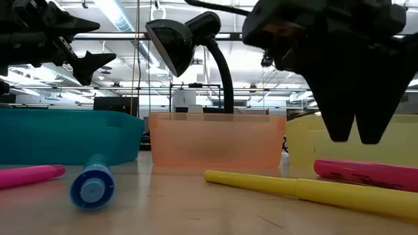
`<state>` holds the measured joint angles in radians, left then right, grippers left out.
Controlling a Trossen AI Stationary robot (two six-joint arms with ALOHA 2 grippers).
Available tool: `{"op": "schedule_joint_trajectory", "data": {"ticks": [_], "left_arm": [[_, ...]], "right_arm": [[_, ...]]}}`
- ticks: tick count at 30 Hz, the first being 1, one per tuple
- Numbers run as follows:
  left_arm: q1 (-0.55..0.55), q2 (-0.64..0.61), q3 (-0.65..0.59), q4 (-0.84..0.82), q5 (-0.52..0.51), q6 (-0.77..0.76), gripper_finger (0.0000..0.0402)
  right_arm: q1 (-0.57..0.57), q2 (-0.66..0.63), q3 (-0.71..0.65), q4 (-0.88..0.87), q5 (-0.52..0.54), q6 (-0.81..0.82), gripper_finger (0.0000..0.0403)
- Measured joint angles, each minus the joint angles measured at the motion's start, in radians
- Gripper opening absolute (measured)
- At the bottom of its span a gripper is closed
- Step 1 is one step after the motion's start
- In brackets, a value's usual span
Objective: Pick & Place Markers
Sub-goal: Put the orange highlighter pen into the yellow bin
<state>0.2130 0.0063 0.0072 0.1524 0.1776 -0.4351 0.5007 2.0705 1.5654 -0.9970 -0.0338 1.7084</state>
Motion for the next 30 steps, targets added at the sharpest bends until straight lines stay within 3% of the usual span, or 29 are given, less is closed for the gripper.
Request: {"op": "schedule_joint_trajectory", "data": {"ticks": [30], "left_arm": [[0.000,0.000,0.000,0.000,0.000,0.000,0.0342]], "right_arm": [[-0.005,-0.001,-0.138,0.141,0.019,0.004,0.0162]]}}
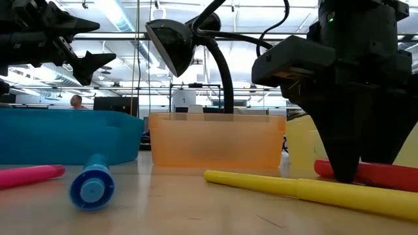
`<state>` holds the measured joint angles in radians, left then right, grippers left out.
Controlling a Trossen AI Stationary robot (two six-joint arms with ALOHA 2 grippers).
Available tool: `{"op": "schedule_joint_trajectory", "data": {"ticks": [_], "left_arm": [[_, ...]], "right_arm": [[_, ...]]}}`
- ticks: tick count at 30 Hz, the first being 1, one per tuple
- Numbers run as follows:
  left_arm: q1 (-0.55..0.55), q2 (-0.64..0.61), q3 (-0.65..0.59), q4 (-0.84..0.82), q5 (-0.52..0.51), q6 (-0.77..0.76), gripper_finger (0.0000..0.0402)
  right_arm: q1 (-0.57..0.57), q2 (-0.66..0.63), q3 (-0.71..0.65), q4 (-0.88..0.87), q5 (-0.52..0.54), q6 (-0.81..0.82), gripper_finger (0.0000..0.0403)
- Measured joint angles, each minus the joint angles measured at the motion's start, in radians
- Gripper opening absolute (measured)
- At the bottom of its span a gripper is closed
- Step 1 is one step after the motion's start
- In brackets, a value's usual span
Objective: Pick & Place Markers
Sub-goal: Put the orange highlighter pen into the yellow bin
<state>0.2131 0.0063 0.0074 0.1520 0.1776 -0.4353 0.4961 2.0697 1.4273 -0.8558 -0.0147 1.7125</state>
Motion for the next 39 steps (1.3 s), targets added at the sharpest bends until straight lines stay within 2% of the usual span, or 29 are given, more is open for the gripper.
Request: {"op": "schedule_joint_trajectory", "data": {"ticks": [17,20,28,39], "left_arm": [[0.000,0.000,0.000,0.000,0.000,0.000,0.0342],[0.000,0.000,0.000,0.000,0.000,0.000,0.0342],[0.000,0.000,0.000,0.000,0.000,0.000,0.0342],[0.000,0.000,0.000,0.000,0.000,0.000,0.0342]], "right_arm": [[-0.006,0.005,0.000,-0.003,-0.003,0.008,0.0157],[-0.006,0.005,0.000,-0.006,-0.004,0.007,0.0136],[-0.010,0.005,-0.001,-0.008,-0.009,0.007,0.0048],[-0.011,0.006,-0.001,-0.008,-0.008,0.007,0.0065]]}}
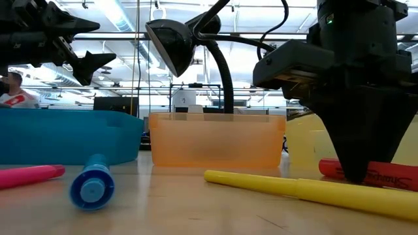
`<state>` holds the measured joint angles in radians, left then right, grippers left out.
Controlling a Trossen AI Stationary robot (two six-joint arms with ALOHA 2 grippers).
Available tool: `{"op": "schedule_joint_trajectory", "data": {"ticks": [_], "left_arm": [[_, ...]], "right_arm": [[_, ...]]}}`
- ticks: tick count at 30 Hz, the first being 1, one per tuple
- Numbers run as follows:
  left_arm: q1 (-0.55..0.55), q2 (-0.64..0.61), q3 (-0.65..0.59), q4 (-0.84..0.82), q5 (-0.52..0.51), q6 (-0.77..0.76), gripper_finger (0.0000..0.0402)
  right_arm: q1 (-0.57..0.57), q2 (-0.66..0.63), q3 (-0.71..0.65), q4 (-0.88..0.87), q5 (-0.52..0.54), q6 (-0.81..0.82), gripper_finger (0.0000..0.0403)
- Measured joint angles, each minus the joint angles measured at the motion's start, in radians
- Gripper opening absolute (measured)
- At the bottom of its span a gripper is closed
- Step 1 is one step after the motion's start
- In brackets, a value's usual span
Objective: Pick & Place Markers
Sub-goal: Put the orange highlighter pen into the yellow bin
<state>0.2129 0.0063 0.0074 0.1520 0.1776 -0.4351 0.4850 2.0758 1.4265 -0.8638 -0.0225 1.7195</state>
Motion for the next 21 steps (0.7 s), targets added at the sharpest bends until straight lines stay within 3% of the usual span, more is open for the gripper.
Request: {"op": "schedule_joint_trajectory", "data": {"ticks": [12,21], "left_arm": [[0.000,0.000,0.000,0.000,0.000,0.000,0.0342],[0.000,0.000,0.000,0.000,0.000,0.000,0.0342]], "right_arm": [[0.000,0.000,0.000,0.001,0.003,-0.037,0.0057],[-0.008,-0.055,-0.003,-0.028,0.020,-0.256,0.0057]]}}
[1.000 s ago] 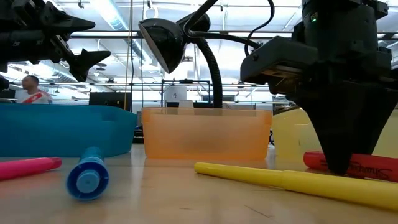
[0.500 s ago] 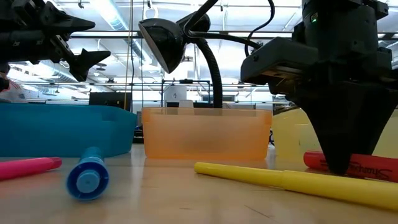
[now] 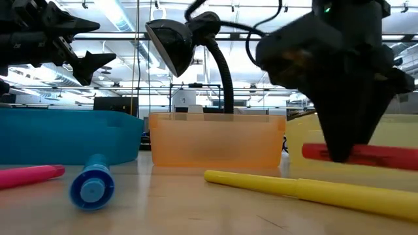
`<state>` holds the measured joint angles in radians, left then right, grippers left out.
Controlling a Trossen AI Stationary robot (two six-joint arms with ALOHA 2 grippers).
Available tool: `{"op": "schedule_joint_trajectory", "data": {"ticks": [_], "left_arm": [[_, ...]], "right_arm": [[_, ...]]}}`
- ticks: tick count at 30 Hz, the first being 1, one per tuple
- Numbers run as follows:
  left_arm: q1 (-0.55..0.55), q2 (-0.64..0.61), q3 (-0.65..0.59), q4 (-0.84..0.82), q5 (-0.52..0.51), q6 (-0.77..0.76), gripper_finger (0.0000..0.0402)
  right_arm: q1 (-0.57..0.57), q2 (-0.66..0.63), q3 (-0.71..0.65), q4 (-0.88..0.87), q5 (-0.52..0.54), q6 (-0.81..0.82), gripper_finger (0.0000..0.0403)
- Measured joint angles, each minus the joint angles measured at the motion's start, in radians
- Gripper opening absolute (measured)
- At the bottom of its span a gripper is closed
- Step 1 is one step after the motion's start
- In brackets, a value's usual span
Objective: Pick & Place Markers
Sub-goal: Put the orange highlighter pen into the yellow bin
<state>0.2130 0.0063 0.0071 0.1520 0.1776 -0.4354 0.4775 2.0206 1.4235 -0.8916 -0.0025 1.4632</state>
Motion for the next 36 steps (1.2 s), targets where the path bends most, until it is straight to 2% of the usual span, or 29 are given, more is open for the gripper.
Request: {"op": "schedule_joint_trajectory", "data": {"ticks": [16,22,31,36], "left_arm": [[0.000,0.000,0.000,0.000,0.000,0.000,0.0342],[0.000,0.000,0.000,0.000,0.000,0.000,0.0342],[0.000,0.000,0.000,0.000,0.000,0.000,0.0342],[0.000,0.000,0.000,0.000,0.000,0.000,0.0342]], "right_arm": [[0.001,-0.103,0.001,-0.020,-0.070,-0.556,0.0057],[0.001,-0.145,0.002,-0.059,-0.082,-0.715,0.0057],[0.001,-0.179,0.002,-0.213,-0.084,-0.909,0.0057],[0.004,-0.186,0.003,-0.267,-0.050,-0.980,0.0057]]}}
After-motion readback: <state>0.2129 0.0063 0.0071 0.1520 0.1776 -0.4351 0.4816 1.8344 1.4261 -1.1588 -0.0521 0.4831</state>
